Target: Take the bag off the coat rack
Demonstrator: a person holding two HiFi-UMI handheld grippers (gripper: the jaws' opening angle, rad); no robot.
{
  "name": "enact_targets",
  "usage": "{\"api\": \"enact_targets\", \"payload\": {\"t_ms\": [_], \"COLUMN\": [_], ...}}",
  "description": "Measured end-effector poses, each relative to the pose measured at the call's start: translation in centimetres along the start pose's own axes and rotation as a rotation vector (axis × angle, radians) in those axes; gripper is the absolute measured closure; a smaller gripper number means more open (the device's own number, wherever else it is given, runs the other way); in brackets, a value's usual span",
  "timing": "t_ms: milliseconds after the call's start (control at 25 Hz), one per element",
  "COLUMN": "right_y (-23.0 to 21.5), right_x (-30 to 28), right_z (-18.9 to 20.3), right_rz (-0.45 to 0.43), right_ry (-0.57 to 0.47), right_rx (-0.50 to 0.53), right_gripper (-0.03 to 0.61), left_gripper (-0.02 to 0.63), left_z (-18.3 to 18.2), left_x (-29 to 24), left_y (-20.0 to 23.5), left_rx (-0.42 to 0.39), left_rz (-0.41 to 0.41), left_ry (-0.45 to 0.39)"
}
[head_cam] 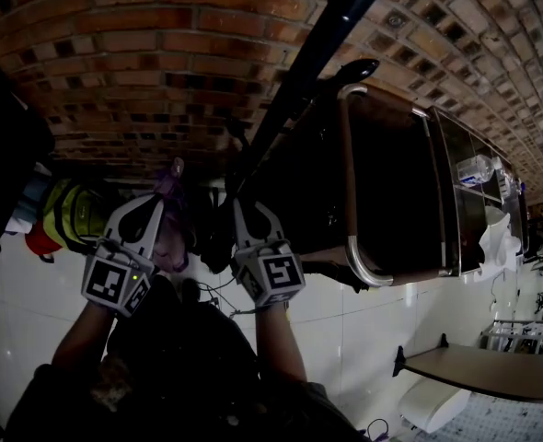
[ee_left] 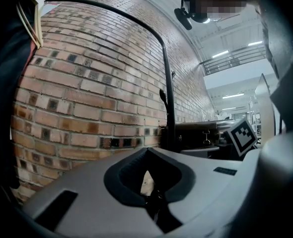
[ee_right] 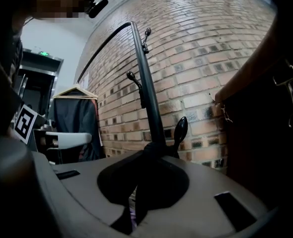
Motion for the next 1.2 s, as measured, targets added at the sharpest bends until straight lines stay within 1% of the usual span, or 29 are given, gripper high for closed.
{"api": "enact_targets", "payload": {"t_ms": [200,320,560,720,920,1000,1120,1200], "right_y": [-0.2,-0.2,-1.3,-1.3,-1.5,-1.8,-2.3,-2.2], "right_x": [-0.2,-0.3,-0.3,0.1,0.9,1.4,2.5,3.3], "right_z": [-1.0,-1.8,-4.1,-6.9,-10.6,-12.1,-14.4,-15.5], "right_rz": [-0.01,-0.044,-0.06,-0.074,-0.063,-0.059,-0.049,-0.051], "right_ry": [-0.028,-0.026,-0.087,-0.123,-0.184,-0.215,-0.261,-0.279], "right_rx": [-0.061,-0.121,-0.232,-0.21,-0.2,-0.184,-0.148,-0.124], "right_gripper": [0.563,0.563,0.563,0.563,0.563,0.563,0.563,0.563], "left_gripper": [0.577,0.578,0.578,0.578,0.578,0.578,0.578,0.578], "left_z": [0.0,-0.1,-0.2,-0.1,-0.6,-1.0,-1.3,-1.5], "left_x": [0.0,-0.1,-0.8,-0.9,-0.9,-0.9,-0.8,-0.8], "left_y": [0.2,0.2,0.3,0.4,0.7,0.8,0.9,0.8], "left_rx": [0.002,0.007,0.006,0.015,-0.001,-0.008,0.006,-0.005], "left_rz": [-0.012,-0.024,-0.036,-0.044,-0.048,-0.05,-0.058,-0.053], "left_ry": [0.003,0.006,0.013,0.009,-0.004,-0.015,-0.022,-0.027]}}
Point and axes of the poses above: the fingertips, and each gripper's own axes: x backward along the fingers, y to its left, z out of its underside, the point moved 4 cm from there along x, backward along the fingers
